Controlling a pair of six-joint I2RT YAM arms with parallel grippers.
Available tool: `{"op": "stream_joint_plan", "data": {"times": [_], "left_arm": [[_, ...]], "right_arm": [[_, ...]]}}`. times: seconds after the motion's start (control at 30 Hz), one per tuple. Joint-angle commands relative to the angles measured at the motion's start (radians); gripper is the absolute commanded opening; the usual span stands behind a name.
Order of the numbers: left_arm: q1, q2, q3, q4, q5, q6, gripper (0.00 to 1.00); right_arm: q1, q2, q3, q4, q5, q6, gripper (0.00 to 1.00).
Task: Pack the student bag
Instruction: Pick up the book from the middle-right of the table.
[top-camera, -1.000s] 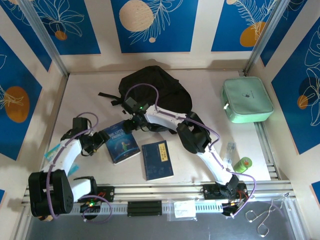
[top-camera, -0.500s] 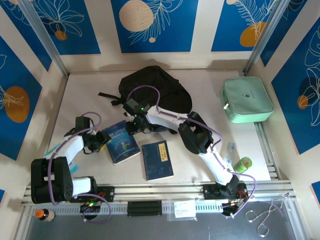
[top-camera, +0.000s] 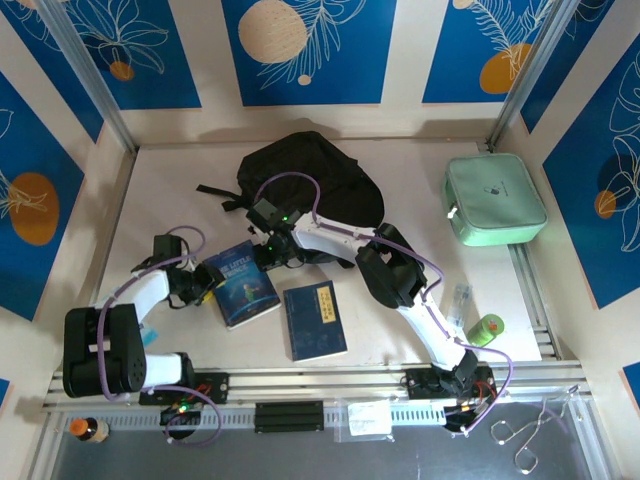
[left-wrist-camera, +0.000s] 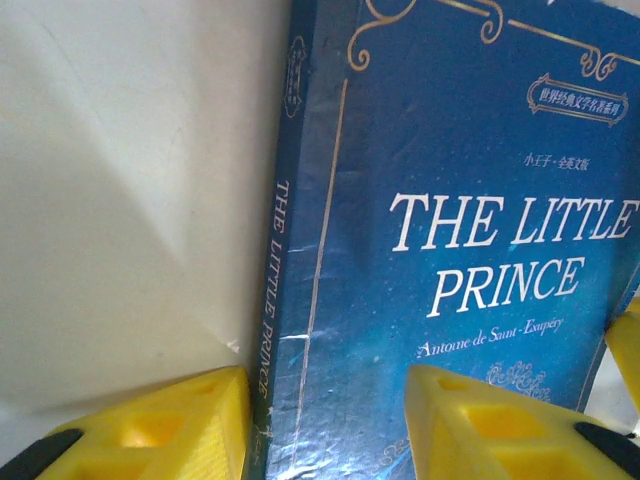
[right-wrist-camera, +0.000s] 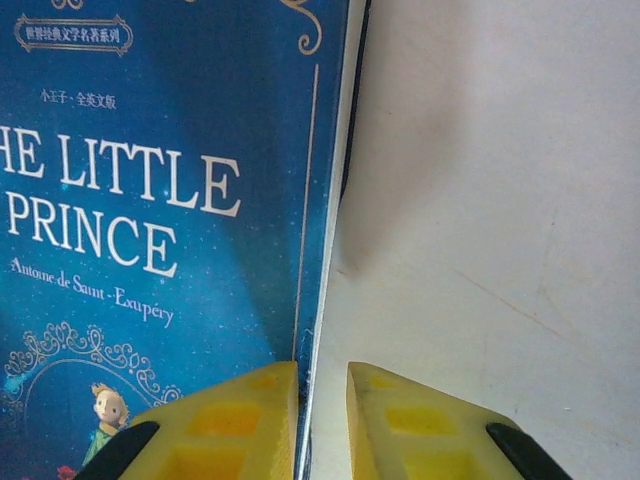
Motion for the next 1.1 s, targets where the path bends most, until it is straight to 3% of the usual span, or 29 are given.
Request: {"op": "stream_joint_plan", "data": {"times": [0.0,0.17,0.5,0.8,1.07], "left_arm": [[-0.014,0.022,-0.002,0.032,0.102,0.025,0.44],[-0.014,-0.006,0.013,0.043,0.217,0.022,0.49],[-0.014,-0.212,0.025,0.023,0.321,0.035,0.44],[-0.036,-0.118,0.01,0.13,0.352,-0.02,0.37],[-0.06,-0.039,0.038,0.152,0.305,-0.034,0.33]], "right_arm": [[-0.001,0.021,-0.019,-0.028,-0.026,0.012,0.19],[-0.003,0.024,-0.019,-0.04,-0.024,0.015,0.18],[-0.018,0.04,-0.008,-0.062,-0.029,0.052,0.14],[-0.025,0.049,-0.013,-0.057,-0.05,0.058,0.13],[-0.034,0.043,-0.031,-0.035,-0.068,0.059,0.13]]}}
